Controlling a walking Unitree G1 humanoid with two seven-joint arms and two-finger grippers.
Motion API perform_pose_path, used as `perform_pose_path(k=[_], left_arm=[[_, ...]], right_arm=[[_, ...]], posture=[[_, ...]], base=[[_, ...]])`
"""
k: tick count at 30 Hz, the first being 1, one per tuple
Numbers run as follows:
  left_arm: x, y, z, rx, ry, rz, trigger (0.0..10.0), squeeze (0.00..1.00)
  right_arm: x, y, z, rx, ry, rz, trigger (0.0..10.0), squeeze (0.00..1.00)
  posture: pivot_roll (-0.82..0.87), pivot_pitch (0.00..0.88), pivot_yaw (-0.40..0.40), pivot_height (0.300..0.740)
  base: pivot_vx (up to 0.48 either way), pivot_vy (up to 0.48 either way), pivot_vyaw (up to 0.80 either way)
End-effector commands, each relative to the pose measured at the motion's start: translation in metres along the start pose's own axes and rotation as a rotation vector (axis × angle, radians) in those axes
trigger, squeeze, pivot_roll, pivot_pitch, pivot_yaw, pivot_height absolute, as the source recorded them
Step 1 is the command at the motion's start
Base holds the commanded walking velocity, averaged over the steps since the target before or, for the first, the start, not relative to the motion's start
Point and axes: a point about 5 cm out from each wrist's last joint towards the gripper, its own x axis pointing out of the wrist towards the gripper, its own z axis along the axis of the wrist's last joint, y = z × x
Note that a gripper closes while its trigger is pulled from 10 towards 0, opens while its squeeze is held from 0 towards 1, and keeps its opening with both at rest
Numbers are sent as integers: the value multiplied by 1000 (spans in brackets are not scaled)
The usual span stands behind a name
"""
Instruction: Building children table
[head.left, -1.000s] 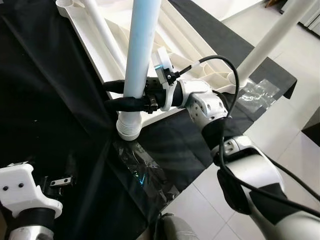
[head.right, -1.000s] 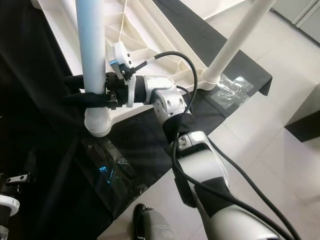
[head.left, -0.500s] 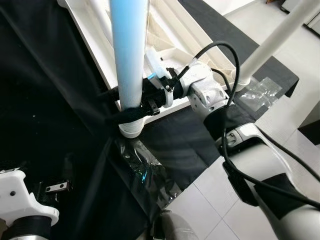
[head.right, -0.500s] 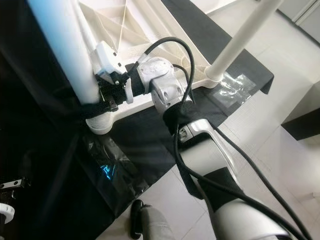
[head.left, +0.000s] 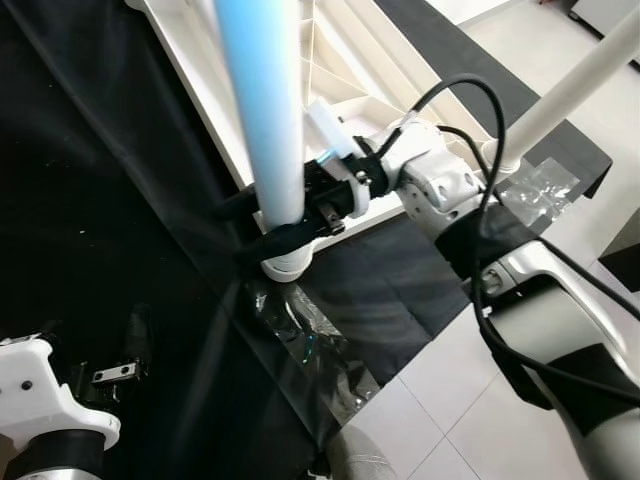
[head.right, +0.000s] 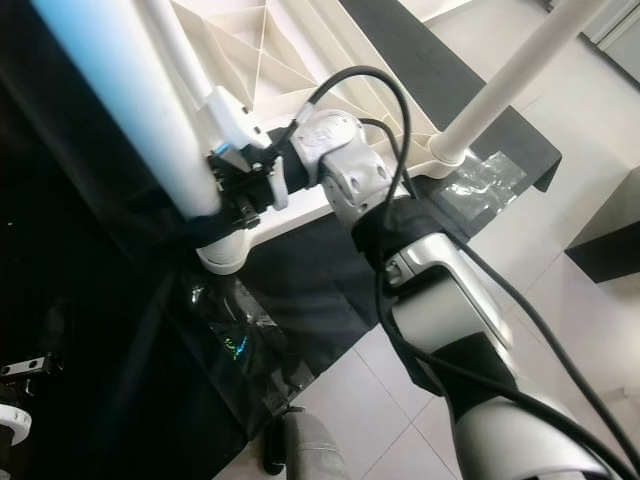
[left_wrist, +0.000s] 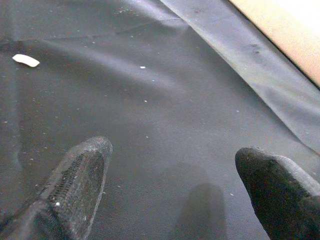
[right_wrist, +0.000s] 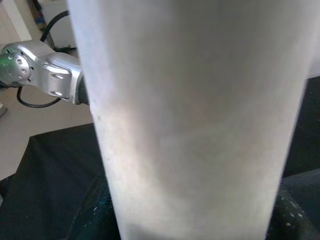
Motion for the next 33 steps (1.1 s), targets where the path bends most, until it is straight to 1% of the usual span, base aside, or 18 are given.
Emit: perform_pose_path(k=[1,10,12,13,15,16,18,19,21,22,23,25,27,28,30,31,32,33], left_arm=[[-3,0,-3,-5,26,7,10000,0],[-1,0,-4,-10,26,3,10000,0],[0,0,-5,-12,26,3,10000,0],[0,0,-5,-12,26,3,10000,0],[1,1,-6,-13,27,1,10000,0],[1,1,-6,-13,27,1,10000,0],[1,1,-7,-16,27,1,10000,0],[1,1,-7,-16,27,1,10000,0],[2,2,-8,-17,26,2,10000,0],[2,2,-8,-17,26,2,10000,0],[2,3,-8,-16,26,3,10000,0],[3,3,-8,-16,26,3,10000,0],[5,3,-10,-16,29,-2,10000,0],[5,3,-10,-16,29,-2,10000,0],[7,3,-12,-17,31,-7,10000,0],[7,3,-12,-17,31,-7,10000,0],[10,3,-13,-9,29,-9,10000,0],[10,3,-13,-9,29,-9,10000,0]], right_arm=[[1,23,-58,284,50,39,10000,0],[-3,33,-63,317,-31,17,10000,0],[-7,35,-69,310,-70,-59,10000,0],[-7,35,-69,310,-70,-59,10000,0],[-2,41,-76,353,-72,-157,10000,0],[-2,41,-76,353,-72,-157,10000,0],[7,50,-82,428,-33,-262,10000,0],[7,50,-82,428,-33,-262,10000,0],[20,72,-87,462,43,-276,10000,0],[20,72,-87,462,43,-276,10000,0],[24,81,-89,490,95,-303,10000,0],[26,86,-90,506,128,-321,10000,0],[22,78,-104,568,260,-518,10000,0],[22,78,-104,568,260,-518,10000,0],[18,72,-111,577,317,-654,10000,0],[18,72,-111,577,317,-654,10000,0],[17,62,-109,528,273,-744,10000,0],[17,62,-109,528,273,-744,10000,0]], posture=[[16,421,-236,740],[0,406,-231,740],[-5,397,-229,740],[-5,397,-229,740],[-7,391,-231,740],[-7,391,-231,740],[-10,383,-238,740],[-10,383,-238,740],[-15,373,-231,740],[-15,373,-231,740],[-18,369,-224,740],[-19,367,-223,740],[-25,353,-217,740],[-25,353,-217,740],[-26,351,-216,740],[-26,351,-216,740],[-19,348,-207,740],[-19,348,-207,740]], base=[[0,0,0],[0,0,0],[0,0,0],[0,0,0],[0,0,0],[0,0,0],[0,0,0],[0,0,0],[0,0,0],[0,0,0],[0,0,0],[0,0,0],[0,0,0],[0,0,0],[0,0,0],[0,0,0],[0,0,0],[0,0,0]])
